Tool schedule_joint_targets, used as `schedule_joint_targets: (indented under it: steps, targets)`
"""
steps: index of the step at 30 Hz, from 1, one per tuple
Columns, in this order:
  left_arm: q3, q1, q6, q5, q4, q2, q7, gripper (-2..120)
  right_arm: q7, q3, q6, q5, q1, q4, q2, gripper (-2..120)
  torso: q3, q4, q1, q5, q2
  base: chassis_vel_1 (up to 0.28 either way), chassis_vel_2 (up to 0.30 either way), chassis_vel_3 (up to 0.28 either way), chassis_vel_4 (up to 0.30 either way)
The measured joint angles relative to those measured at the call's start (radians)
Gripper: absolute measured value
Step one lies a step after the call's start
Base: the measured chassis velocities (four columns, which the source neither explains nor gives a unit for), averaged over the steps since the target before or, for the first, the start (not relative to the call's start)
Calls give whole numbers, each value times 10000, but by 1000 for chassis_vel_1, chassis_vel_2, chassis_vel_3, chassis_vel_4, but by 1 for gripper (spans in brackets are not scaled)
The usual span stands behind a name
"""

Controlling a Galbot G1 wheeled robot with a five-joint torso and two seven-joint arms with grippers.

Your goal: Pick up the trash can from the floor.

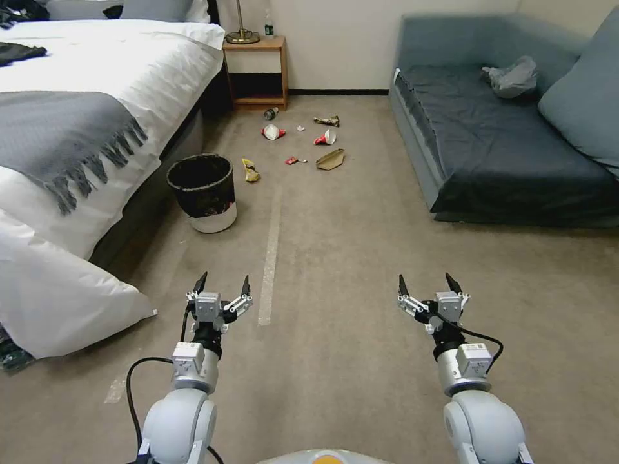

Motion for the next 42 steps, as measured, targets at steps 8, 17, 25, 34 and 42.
schedule_joint_targets:
  steps: [8, 17, 25, 34, 42]
  targets:
    - [0, 0, 0, 0, 0, 0, 0, 91, 0, 0, 0, 0, 0, 1, 0, 100, 0, 0, 0, 0, 0, 0, 0, 0, 0]
    - [0, 0, 0, 0, 0, 0, 0, 91, 0, 0, 0, 0, 0, 0, 0, 100, 0, 0, 0, 0, 0, 0, 0, 0, 0]
    - [0, 0, 0, 0, -1, 0, 0, 91, 0, 0, 1, 0, 0, 0, 0, 100, 0, 0, 0, 0, 0, 0, 0, 0, 0]
    - [0, 0, -2, 0, 0, 0, 0, 91, 0, 0, 5, 0, -4, 0, 0, 100, 0, 0, 0, 0, 0, 0, 0, 0, 0]
    - [-1006, -158, -1573, -4, 369, 319, -1515, 95, -288, -276, 1709, -1066, -995, 249, 298, 100, 0, -3, 0, -2, 0, 0, 0, 0, 0]
